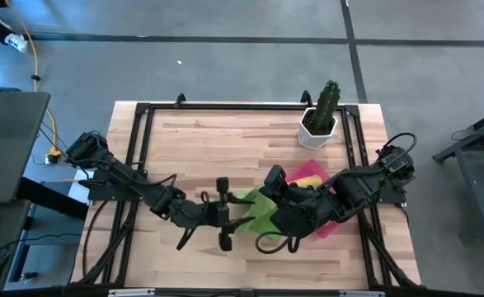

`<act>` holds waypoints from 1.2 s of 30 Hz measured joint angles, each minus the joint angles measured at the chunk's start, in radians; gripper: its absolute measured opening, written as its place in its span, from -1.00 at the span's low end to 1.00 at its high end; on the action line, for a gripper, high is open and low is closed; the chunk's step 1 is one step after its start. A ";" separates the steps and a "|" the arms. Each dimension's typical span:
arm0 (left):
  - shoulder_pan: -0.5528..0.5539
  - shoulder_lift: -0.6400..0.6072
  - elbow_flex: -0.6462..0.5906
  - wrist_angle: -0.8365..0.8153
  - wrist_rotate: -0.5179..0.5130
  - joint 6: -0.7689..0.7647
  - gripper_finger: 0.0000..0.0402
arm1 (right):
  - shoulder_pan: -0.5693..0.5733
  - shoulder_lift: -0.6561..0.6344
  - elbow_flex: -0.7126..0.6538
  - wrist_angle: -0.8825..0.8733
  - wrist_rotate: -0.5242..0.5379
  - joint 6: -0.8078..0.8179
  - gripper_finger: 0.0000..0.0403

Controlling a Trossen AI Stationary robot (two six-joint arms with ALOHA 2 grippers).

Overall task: Roll microfiber towels into tight, uniform cylinder then place into a basket
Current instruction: Fold the green microfiber towel

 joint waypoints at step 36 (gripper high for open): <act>0.021 0.000 0.000 -0.079 0.158 -0.073 -0.14 | 0.015 0.000 0.000 0.055 -0.008 -0.033 -1.00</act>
